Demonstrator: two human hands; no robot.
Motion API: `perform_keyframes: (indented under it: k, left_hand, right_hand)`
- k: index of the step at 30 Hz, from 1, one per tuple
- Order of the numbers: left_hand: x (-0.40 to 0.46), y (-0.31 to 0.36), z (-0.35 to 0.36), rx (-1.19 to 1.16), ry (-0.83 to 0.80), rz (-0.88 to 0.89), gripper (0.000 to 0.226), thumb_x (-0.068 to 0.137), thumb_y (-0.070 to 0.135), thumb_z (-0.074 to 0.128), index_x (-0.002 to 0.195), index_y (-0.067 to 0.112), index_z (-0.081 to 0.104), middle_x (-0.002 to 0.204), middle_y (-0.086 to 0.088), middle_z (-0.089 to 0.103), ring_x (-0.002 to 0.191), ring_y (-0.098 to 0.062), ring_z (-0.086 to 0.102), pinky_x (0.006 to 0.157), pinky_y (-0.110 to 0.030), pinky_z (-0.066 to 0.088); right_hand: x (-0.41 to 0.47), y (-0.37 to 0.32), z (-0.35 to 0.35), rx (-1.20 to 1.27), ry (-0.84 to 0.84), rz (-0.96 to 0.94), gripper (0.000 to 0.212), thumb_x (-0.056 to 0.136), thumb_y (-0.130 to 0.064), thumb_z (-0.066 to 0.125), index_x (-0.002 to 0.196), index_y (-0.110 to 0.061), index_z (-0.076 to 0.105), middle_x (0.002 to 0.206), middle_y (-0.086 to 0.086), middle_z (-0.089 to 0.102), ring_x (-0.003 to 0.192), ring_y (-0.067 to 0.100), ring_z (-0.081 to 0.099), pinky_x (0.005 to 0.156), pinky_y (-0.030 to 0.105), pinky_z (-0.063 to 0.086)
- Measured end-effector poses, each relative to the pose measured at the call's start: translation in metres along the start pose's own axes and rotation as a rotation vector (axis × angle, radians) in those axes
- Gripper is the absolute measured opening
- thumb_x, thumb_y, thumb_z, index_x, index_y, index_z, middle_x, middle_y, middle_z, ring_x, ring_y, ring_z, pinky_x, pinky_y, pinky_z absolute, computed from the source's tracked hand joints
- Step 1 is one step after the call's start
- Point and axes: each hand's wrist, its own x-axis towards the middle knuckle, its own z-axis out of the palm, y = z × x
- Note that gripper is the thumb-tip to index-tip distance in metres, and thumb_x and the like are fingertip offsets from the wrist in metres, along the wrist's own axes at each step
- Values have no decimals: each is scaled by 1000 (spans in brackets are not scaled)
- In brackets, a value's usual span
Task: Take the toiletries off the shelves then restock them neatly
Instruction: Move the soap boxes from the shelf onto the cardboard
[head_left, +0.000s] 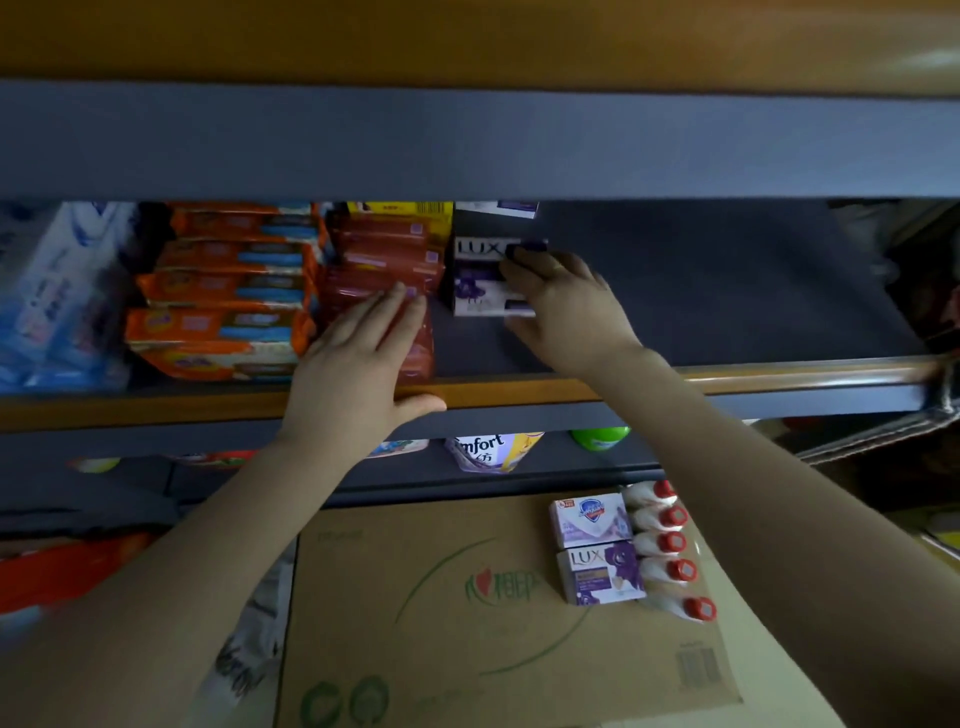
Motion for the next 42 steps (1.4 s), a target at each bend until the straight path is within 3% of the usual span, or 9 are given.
perform_keyframes:
  k: [3, 7, 11, 15, 19, 24, 30, 36, 42]
  left_hand:
    - [1, 1, -1, -9, 10, -9, 95, 57, 53, 77, 132, 2, 49, 135, -18, 51, 118, -39, 53, 86, -52, 48]
    - [-1, 4, -2, 21, -26, -22, 94, 59, 54, 75, 132, 2, 48, 135, -19, 51, 119, -38, 52, 91, -50, 45]
    - [-1, 9, -7, -70, -66, -64, 94, 73, 55, 65, 145, 8, 27, 152, -12, 26, 140, -28, 25, 111, -35, 15]
    - [-4, 34, -35, -629, 42, -262, 76, 82, 45, 61, 145, 17, 29, 148, 4, 32, 136, -10, 28, 108, -22, 19]
    - [-11, 80, -59, -1419, -23, -414, 46, 80, 33, 67, 121, 25, 48, 111, 10, 61, 91, 5, 62, 84, -19, 52]
    - [-15, 103, -59, -1525, -162, -599, 17, 89, 35, 52, 94, 23, 63, 88, 0, 70, 79, -13, 66, 72, -27, 52]
    - [-25, 122, -30, -1667, -432, -713, 20, 93, 28, 49, 101, 13, 59, 91, -7, 67, 72, -15, 65, 68, -26, 55]
    - [-43, 150, 0, -2068, -605, -820, 28, 91, 27, 47, 110, 9, 56, 95, -9, 70, 86, -22, 67, 69, -33, 53]
    - [-54, 164, 18, -1865, -407, -600, 37, 80, -2, 60, 109, 21, 54, 100, 0, 68, 94, -12, 66, 76, -25, 55]
  right_hand:
    - [-15, 4, -5, 87, 44, 2, 59, 79, -39, 69, 131, -16, 52, 132, 7, 51, 118, 36, 43, 95, 45, 42]
    - [0, 14, -17, 213, -196, 57, 88, 75, -41, 73, 145, -14, 26, 145, 10, 37, 130, 29, 37, 105, 40, 37]
    - [-5, 15, -27, 296, -216, 46, 77, 74, -31, 76, 139, -15, 38, 134, 8, 49, 121, 24, 47, 91, 25, 37]
    - [-45, 18, -51, 868, -148, 182, 67, 67, -25, 82, 125, -16, 50, 116, 1, 61, 105, 16, 60, 89, 27, 47]
    - [-94, 11, -61, 1261, -242, 144, 48, 66, -15, 70, 111, -20, 54, 103, -6, 63, 93, 4, 61, 82, 21, 51]
    - [-126, 18, -56, 1015, -141, 193, 61, 67, -11, 82, 117, -22, 47, 111, 0, 55, 96, 12, 58, 85, 28, 50]
    - [-163, 12, -53, 190, 195, -34, 82, 66, -58, 69, 130, -17, 39, 127, 8, 48, 108, 25, 56, 81, 40, 52]
    - [-194, 23, -50, 881, -110, 333, 110, 59, -79, 59, 144, -18, 23, 136, -1, 48, 117, 14, 55, 90, 39, 54]
    - [-224, 54, -45, 751, -146, 115, 68, 83, -21, 66, 136, -25, 23, 120, 4, 60, 103, 21, 62, 82, 43, 54]
